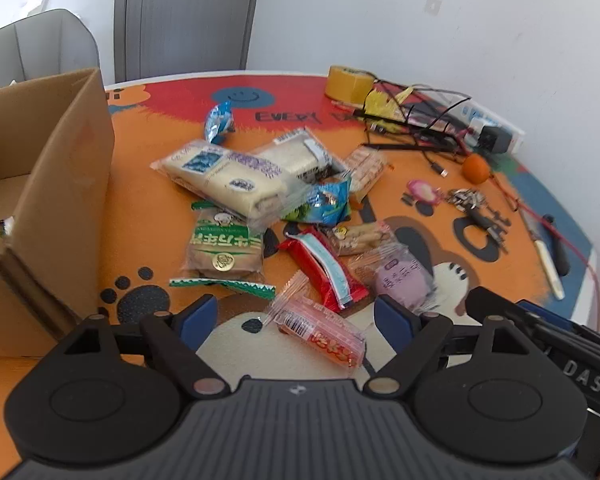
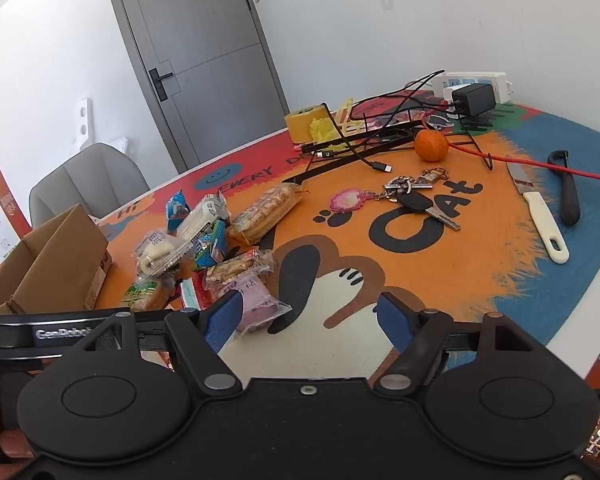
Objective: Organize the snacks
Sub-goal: 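Return both grippers to the snack pile and grasp a red-wrapped snack with the left gripper, then carry the red snack into the box with left gripper while right carries pink bread bag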
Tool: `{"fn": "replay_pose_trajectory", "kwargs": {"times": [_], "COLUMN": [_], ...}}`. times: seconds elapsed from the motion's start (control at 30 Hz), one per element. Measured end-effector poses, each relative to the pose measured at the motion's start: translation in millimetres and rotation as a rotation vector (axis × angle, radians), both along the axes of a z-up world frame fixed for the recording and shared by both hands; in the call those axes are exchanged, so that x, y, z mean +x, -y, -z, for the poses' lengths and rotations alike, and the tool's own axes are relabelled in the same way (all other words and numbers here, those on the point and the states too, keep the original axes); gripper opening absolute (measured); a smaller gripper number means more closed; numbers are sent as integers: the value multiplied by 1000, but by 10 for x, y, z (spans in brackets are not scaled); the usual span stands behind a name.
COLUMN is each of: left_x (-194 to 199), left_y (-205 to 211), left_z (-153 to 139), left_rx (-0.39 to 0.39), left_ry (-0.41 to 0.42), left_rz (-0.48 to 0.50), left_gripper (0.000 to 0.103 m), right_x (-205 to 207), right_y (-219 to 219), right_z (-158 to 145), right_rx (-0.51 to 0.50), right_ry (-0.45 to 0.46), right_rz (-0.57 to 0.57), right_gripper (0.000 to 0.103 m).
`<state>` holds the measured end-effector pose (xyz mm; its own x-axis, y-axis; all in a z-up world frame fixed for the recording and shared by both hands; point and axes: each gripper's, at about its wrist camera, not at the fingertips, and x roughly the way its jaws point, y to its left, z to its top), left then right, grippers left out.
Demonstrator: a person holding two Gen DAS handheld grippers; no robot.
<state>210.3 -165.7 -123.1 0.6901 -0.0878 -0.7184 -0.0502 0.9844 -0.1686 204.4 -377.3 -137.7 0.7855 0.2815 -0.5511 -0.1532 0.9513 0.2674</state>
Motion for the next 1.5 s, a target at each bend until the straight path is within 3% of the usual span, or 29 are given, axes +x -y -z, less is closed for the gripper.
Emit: {"fn": "replay_pose_trajectory", "kwargs": {"times": [0.2,0.33,0.4,0.53,0.63,0.97,1.13,1.5], "left_x": [37,-10,-23,-22,-43,-162,-204,-307], "left_y": [71,2,-35,-98,-127,-186,-248,-311], "left_z": [101,111,101,95,82,-20,-101,-286], "left_rx": [54,49,44,25,-8,-29,-32,-37], "left_ry": [-16,-11,3,8,-1,33,61,108], "left_rz": [2,-6,-7,-16,8,26,12,0], "left_gripper": [84,74,58,47,21,19,19,19], "right_x": [53,88,109,153,180,316,276,63], "right_y": [10,-68,-122,-236,-304,-522,-644,-597], "right_z": [85,113,121,121,112,157,211,-11], "right_rx": [18,16,12,-3,-17,-82,-177,-88], "right_ry": [-12,-4,-1,12,21,14,8,58], "right_rz": [-8,-30,-44,-69,-81,-112,-115,-146], "right_gripper": [74,74,74,74,74,73,48,38]}}
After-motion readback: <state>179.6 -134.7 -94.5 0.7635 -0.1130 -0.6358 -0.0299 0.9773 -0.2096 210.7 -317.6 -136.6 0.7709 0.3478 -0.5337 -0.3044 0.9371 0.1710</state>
